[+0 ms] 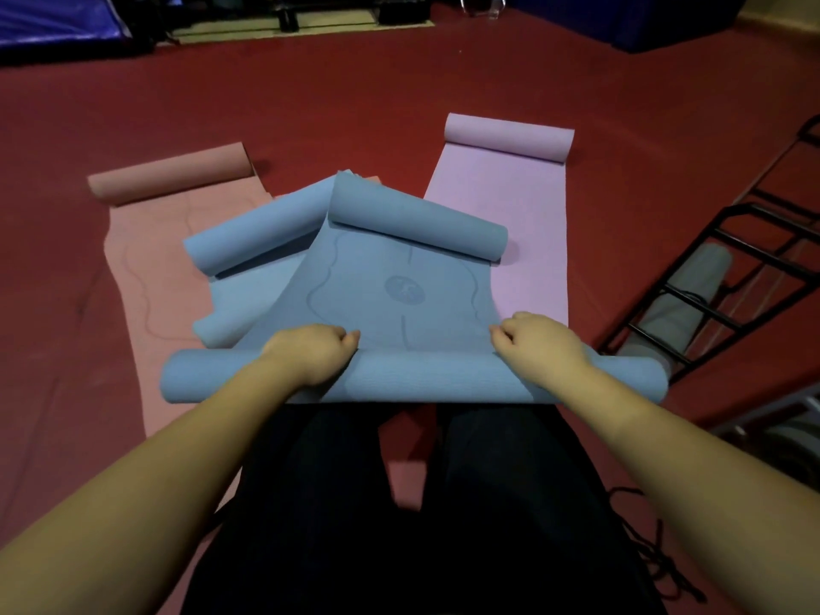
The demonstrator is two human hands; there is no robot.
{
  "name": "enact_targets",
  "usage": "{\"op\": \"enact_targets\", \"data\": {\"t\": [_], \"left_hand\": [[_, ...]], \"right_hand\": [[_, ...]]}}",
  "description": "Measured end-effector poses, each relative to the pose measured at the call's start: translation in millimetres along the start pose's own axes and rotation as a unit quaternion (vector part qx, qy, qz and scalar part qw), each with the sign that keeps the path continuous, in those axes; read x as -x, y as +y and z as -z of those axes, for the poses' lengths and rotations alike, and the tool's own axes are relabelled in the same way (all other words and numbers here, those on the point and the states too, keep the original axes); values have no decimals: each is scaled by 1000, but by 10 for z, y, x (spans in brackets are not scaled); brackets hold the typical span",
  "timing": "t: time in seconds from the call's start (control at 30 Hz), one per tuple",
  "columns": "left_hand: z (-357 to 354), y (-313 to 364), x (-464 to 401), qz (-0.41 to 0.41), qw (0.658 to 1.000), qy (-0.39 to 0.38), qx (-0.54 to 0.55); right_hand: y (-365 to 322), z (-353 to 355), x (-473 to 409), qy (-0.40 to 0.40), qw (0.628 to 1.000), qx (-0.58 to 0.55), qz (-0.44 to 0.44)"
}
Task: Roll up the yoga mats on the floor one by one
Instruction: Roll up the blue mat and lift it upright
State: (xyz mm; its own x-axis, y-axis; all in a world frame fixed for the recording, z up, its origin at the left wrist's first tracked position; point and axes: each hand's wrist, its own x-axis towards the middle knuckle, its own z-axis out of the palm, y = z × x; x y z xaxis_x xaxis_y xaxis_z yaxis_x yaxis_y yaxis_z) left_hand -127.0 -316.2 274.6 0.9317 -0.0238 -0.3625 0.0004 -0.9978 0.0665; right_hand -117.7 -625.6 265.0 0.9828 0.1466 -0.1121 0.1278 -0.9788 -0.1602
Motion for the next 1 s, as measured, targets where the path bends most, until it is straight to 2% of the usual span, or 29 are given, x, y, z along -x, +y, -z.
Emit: {"op": "enact_targets", "data": {"t": [0.07,0.17,0.33,0.43,0.5,0.6,0.63,0.7,0.8,1.0], "left_hand": [[25,-31,-84,-6,999,-42,11],[32,-56,-169,3,997,-58,41],[49,-70,-313,15,993,-95,71],[37,-63,-363,6,995,-64,75],[-4,-30,-335,-2,997,1,72],[-109,7,-258,7,983,182,10],[-157,4,-218,14,978,206,11],[-297,-35,-108,8,973,228,32],[-543,-151,63,-44,965,257,-19],[-305,-106,-21,-53,974,220,-7]], "right_hand": [[-46,-64,26,66,997,26,-2],[-104,-154,107,134,991,18,19],[-128,-379,310,155,986,44,40],[-94,-435,310,161,984,69,34],[-77,-422,230,161,984,65,24],[-61,-373,108,144,988,48,30],[-69,-352,83,140,988,47,33],[-99,-299,38,127,990,59,28],[-139,-215,-74,73,994,79,10],[-147,-22,-217,-33,997,69,-14]]}}
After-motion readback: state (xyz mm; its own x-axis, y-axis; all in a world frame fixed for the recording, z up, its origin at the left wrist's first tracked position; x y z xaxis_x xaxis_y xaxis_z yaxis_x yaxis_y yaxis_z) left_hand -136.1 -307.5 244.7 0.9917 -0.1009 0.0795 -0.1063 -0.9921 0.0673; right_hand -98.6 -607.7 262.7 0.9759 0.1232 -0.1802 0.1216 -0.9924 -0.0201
